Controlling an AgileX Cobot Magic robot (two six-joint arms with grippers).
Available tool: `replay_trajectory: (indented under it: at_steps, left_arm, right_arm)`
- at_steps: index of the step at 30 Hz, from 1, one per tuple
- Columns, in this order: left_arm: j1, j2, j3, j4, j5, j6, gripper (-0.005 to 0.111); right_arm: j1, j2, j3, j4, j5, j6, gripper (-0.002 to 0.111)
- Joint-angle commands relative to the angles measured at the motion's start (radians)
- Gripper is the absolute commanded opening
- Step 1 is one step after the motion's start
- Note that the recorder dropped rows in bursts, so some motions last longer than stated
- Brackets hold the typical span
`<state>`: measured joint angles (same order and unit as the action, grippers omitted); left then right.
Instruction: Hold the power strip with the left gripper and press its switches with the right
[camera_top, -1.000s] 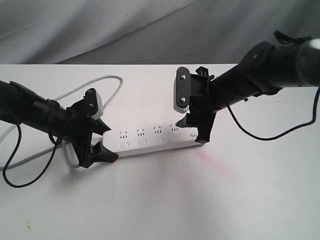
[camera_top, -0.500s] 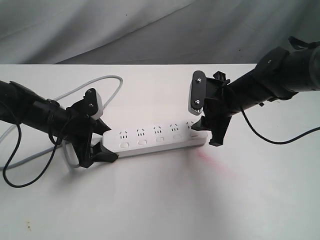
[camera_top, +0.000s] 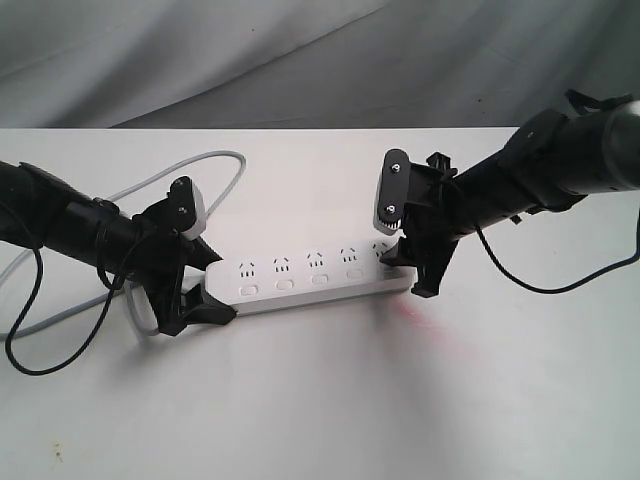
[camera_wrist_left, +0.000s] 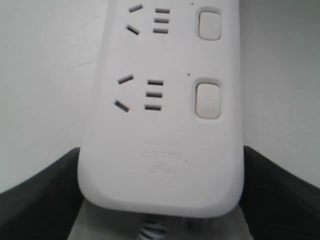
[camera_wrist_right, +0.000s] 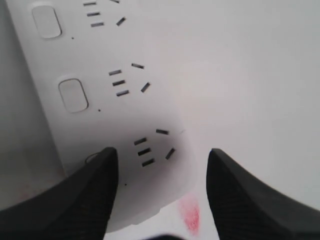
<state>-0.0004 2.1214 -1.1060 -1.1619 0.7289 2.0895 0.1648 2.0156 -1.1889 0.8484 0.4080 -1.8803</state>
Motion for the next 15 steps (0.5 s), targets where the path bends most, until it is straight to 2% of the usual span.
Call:
replay_trajectory:
  at_steps: [1,15]
  left_arm:
    - [-0.004,0.001,-0.005,-0.002,0.005,0.004,0.052]
    - [-0.004,0.001,-0.005,-0.002,0.005,0.004,0.052]
  right_arm:
    - [-0.002,0.005,0.005,0.008,-0.001,-0.005,0.051]
    - [-0.002,0.047,0.005,0.015,0.035,-0.005,0.051]
